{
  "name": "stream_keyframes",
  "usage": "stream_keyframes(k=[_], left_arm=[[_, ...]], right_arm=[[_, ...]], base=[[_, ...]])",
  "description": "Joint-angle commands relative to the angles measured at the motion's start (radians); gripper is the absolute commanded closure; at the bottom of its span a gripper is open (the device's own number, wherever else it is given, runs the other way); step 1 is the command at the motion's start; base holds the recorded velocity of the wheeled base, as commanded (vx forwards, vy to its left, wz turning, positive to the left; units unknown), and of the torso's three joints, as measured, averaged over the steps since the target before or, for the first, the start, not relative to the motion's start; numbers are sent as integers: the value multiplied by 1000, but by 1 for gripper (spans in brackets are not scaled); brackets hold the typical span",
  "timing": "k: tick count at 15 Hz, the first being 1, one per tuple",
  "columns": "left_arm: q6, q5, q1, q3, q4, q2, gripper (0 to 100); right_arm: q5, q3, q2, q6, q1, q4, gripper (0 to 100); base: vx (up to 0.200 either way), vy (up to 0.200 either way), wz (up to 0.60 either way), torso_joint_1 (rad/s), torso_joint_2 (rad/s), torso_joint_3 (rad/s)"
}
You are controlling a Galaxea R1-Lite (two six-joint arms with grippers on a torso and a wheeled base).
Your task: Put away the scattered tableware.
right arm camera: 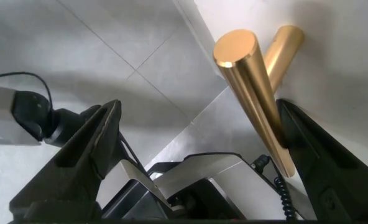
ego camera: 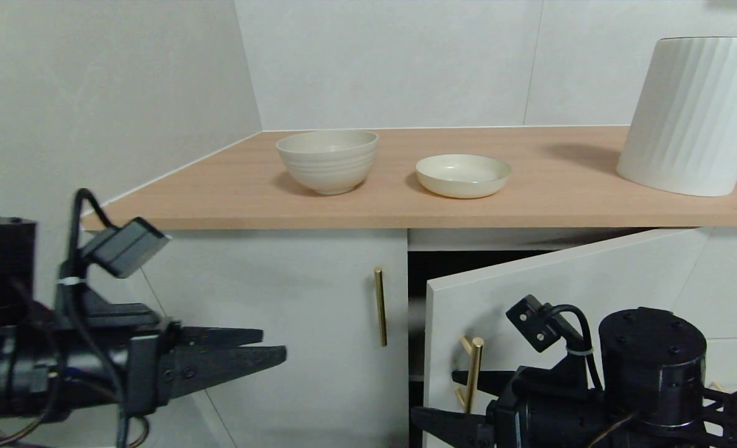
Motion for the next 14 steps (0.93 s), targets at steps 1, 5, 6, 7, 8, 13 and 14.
stream_keyframes(k=[1, 5, 6, 7, 8, 13, 14], left_arm=[[-51, -9, -105, -4, -141, 263, 0], [-82, -6, -144, 11, -254, 336, 100], [-88, -6, -144, 10, -257, 339, 100], [-91, -6, -146, 0, -266, 345, 100], [-90, -6, -146, -4, -303, 359, 100], [-87, 51, -227, -15, -607, 581, 100], [-88, 106, -246, -21, -670, 622, 100]], right_arm=[[-3, -1, -3, -1, 0, 0, 0], [-3, -1, -3, -1, 0, -2, 0], [-3, -1, -1, -1, 0, -2, 0], [-3, -1, 1, -1, 0, -2, 0], [-3, -3, 1, -1, 0, -2, 0], [-3, -1, 4, -1, 0, 0, 0], [-3, -3, 4, -1, 0, 0, 0]], base=[[0, 0, 0, 0, 0, 0], [0, 0, 0, 0, 0, 0], [0, 0, 0, 0, 0, 0], [0, 0, 0, 0, 0, 0], [0, 0, 0, 0, 0, 0], [0, 0, 0, 0, 0, 0], [0, 0, 0, 0, 0, 0]])
